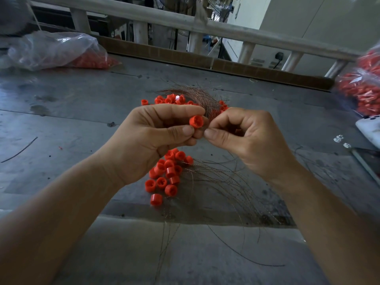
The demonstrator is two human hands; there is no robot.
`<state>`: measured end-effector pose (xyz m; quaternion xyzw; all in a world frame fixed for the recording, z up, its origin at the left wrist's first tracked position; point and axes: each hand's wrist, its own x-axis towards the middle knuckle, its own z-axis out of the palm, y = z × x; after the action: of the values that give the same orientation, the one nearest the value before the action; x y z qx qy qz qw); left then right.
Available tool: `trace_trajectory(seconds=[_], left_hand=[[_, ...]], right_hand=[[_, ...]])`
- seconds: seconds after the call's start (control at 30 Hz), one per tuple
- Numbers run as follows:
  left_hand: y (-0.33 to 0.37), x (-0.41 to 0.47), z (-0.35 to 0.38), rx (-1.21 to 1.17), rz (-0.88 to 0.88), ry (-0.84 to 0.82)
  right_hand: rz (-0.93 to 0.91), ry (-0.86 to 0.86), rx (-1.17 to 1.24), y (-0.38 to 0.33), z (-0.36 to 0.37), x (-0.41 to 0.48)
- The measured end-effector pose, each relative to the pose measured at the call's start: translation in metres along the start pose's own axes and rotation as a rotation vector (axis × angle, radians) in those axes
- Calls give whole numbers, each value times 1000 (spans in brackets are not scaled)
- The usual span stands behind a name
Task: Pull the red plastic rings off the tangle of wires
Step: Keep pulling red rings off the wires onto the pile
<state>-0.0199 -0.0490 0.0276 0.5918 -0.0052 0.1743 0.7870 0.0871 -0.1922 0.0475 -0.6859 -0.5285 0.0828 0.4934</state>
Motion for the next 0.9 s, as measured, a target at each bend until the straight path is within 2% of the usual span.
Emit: trace_trajectory(seconds=[0.9], left_hand=[[-2,-1,-4,39,-17,-63]], right_hand=[[50,-41,-29,3,-1,-1]])
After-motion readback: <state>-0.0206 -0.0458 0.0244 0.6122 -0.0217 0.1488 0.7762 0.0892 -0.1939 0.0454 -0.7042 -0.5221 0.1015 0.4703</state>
